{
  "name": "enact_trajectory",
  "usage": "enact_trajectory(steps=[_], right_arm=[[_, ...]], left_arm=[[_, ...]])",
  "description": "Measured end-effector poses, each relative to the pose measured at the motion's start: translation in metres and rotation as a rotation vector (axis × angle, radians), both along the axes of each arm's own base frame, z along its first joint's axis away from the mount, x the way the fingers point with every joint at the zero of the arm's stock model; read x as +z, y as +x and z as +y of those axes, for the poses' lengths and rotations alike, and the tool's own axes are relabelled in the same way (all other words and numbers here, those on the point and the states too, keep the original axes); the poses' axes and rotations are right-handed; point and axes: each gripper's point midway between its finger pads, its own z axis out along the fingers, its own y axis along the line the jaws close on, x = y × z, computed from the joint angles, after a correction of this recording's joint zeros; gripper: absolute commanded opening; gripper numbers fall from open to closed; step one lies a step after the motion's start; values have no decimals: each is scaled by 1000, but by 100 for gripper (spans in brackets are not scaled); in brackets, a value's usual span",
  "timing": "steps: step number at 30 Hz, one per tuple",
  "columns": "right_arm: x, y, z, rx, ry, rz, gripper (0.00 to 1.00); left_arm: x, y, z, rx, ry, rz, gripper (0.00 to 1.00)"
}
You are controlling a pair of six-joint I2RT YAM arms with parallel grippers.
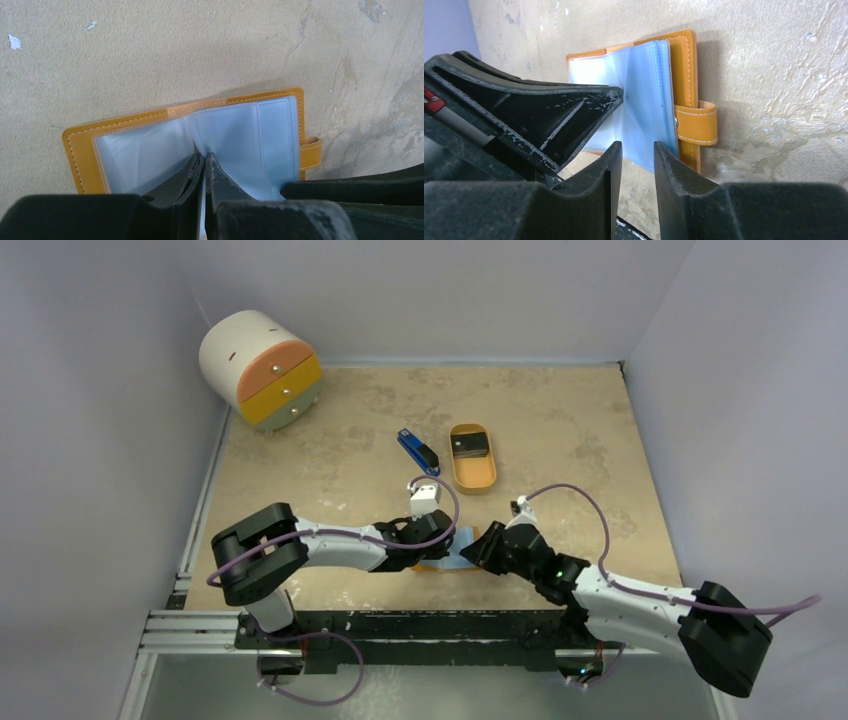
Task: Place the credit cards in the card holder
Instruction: Turn over the card slot in the card holder.
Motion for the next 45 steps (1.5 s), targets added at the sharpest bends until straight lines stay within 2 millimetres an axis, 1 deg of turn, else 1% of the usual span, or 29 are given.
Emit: enact_trajectory(steps=[3,6,12,14,17,21,27,29,31,33,35,38,45], right_arm=[[-5,-1,-1,0,-13,12,35],[-7,0,1,3,-13,16,31],[-7,0,8,20,5,17,20],[-7,1,9,23,10,16,18],[-4,1,12,30,25,10,17],[0,3,14,34,52,-7,11],[2,2,16,40,65,-15,11],[3,2,18,47,73,-17,8],[4,1,20,57,81,-16,4],[3,1,21,63,82,-17,0],[2,0,22,75,82,-13,0],[1,-1,23,87,79,-10,0],[-1,-1,23,98,63,-15,0]], left_arm=[[0,0,0,0,-3,-1,4],[0,0,0,1,-5,-2,3],[0,0,0,1,-5,-2,3],[0,0,0,1,-5,-2,3],[0,0,0,1,-5,-2,3],[0,0,0,2,-6,-1,2],[0,0,0,2,-6,-1,2],[0,0,0,2,-6,-1,3],[0,0,0,2,-6,-1,5],[0,0,0,4,-7,-1,11],[1,0,0,10,-13,2,19],[3,-1,3,19,-15,2,27],[7,-4,16,35,9,3,42]])
